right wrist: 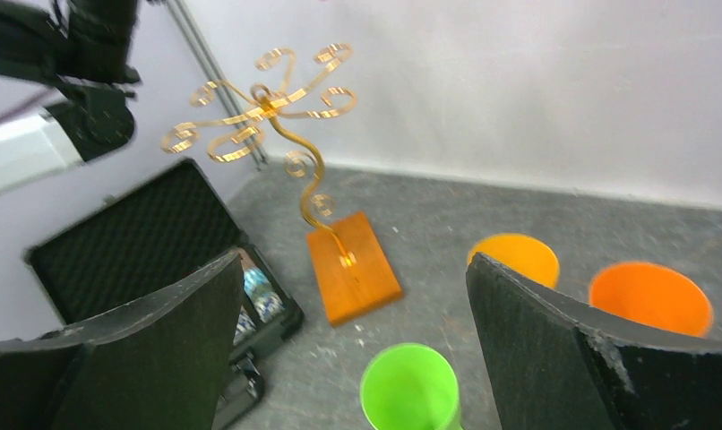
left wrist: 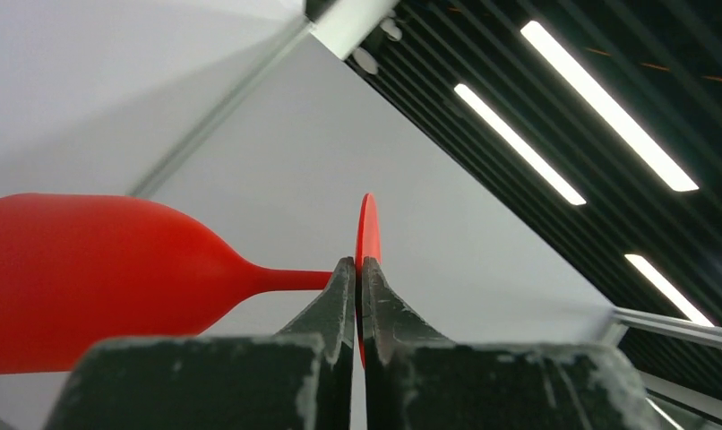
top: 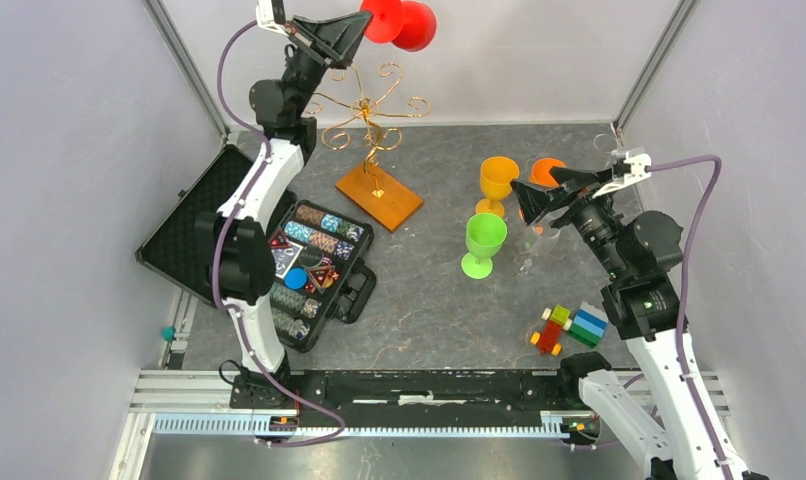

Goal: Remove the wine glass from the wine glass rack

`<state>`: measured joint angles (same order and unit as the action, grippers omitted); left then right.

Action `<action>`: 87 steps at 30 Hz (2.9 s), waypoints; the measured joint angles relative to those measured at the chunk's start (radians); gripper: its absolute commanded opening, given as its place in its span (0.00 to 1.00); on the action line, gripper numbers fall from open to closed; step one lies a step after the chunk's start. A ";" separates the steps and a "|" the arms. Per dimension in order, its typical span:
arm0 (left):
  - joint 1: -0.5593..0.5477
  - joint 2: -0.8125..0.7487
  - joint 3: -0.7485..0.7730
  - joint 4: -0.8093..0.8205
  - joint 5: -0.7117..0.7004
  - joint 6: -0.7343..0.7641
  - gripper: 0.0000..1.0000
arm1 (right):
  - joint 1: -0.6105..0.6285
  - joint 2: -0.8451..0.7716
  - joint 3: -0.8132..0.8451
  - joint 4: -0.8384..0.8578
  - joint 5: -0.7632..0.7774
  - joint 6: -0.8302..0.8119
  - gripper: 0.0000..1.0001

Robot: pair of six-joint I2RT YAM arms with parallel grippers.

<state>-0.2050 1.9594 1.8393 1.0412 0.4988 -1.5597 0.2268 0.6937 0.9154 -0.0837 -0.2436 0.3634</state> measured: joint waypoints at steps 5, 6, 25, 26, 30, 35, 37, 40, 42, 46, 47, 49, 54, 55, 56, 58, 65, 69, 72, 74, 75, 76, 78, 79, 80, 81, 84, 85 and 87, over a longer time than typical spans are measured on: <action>-0.044 -0.130 -0.136 0.075 0.000 -0.151 0.02 | 0.000 0.004 -0.034 0.210 -0.058 0.114 0.98; -0.051 -0.160 -0.153 0.075 0.002 -0.175 0.02 | 0.000 0.010 -0.036 0.258 -0.075 0.135 0.98; -0.282 -0.565 -0.536 0.115 -0.087 -0.487 0.02 | 0.002 0.261 -0.045 1.092 -0.338 0.626 0.95; -0.294 -0.568 -0.537 0.111 -0.087 -0.487 0.02 | 0.002 0.268 -0.042 1.110 -0.349 0.639 0.95; -0.343 -0.590 -0.537 0.085 -0.087 -0.483 0.02 | 0.007 0.286 -0.013 1.162 -0.388 0.668 0.92; -0.384 -0.618 -0.537 0.047 -0.086 -0.468 0.02 | 0.009 0.335 0.024 1.326 -0.448 0.750 0.71; -0.391 -0.620 -0.536 0.039 -0.086 -0.465 0.02 | 0.012 0.360 0.045 1.386 -0.469 0.793 0.59; -0.399 -0.620 -0.536 0.024 -0.086 -0.465 0.02 | 0.014 0.387 0.069 1.450 -0.494 0.845 0.43; -0.406 -0.620 -0.536 0.020 -0.086 -0.465 0.02 | 0.016 0.402 0.078 1.489 -0.505 0.879 0.35; -0.416 -0.620 -0.536 0.019 -0.085 -0.465 0.02 | 0.022 0.417 0.084 1.535 -0.516 0.921 0.17; -0.418 -0.620 -0.536 0.019 -0.084 -0.465 0.02 | 0.025 0.422 0.085 1.542 -0.517 0.930 0.11; -0.419 -0.620 -0.536 0.020 -0.083 -0.465 0.02 | 0.029 0.429 0.089 1.548 -0.518 0.951 0.00; -0.418 -0.620 -0.536 0.026 -0.089 -0.465 0.05 | 0.037 0.446 0.112 1.550 -0.529 0.988 0.00; -0.418 -0.620 -0.536 0.028 -0.089 -0.464 0.11 | 0.037 0.446 0.114 1.550 -0.531 0.990 0.00; -0.418 -0.620 -0.536 0.030 -0.089 -0.462 0.18 | 0.037 0.446 0.114 1.550 -0.533 0.990 0.00; -0.418 -0.620 -0.536 0.031 -0.087 -0.449 0.40 | 0.037 0.441 0.115 1.545 -0.537 0.973 0.00; -0.419 -0.619 -0.536 0.037 -0.070 -0.367 0.88 | 0.037 0.332 0.115 1.328 -0.512 0.740 0.00; -0.401 -0.655 -0.590 0.022 -0.073 -0.219 0.98 | 0.038 0.209 0.122 1.022 -0.404 0.483 0.00; -0.378 -0.727 -0.655 -0.089 -0.079 -0.035 1.00 | 0.038 0.135 0.187 0.706 -0.270 0.260 0.00; -0.369 -0.775 -0.672 -0.203 -0.086 0.097 1.00 | 0.038 0.105 0.242 0.513 -0.174 0.136 0.00; -0.368 -0.802 -0.672 -0.283 -0.095 0.178 1.00 | 0.038 0.091 0.274 0.407 -0.114 0.074 0.00; -0.369 -0.827 -0.672 -0.351 -0.104 0.248 1.00 | 0.039 0.079 0.305 0.300 -0.051 0.016 0.00; -0.369 -0.880 -0.672 -0.499 -0.131 0.386 1.00 | 0.039 0.063 0.373 0.082 0.118 -0.091 0.00; -0.369 -0.901 -0.672 -0.566 -0.146 0.443 1.00 | 0.039 0.061 0.394 0.012 0.179 -0.120 0.00; -0.369 -0.915 -0.672 -0.616 -0.159 0.485 1.00 | 0.040 0.062 0.418 -0.078 0.263 -0.152 0.00; -0.369 -0.927 -0.672 -0.680 -0.173 0.532 1.00 | 0.040 0.067 0.440 -0.173 0.352 -0.181 0.00; -0.369 -0.934 -0.672 -0.859 -0.209 0.644 1.00 | 0.039 0.093 0.466 -0.397 0.560 -0.232 0.00; -0.369 -0.932 -0.672 -0.908 -0.213 0.669 1.00 | 0.039 0.106 0.468 -0.462 0.612 -0.241 0.00; -0.369 -0.927 -0.683 -1.017 -0.215 0.730 1.00 | 0.039 0.142 0.469 -0.589 0.698 -0.250 0.00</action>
<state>-0.5735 1.0325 1.1561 0.0238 0.2836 -0.8299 0.2657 0.8352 1.3842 -0.6724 0.4549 0.1135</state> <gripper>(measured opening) 0.994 0.011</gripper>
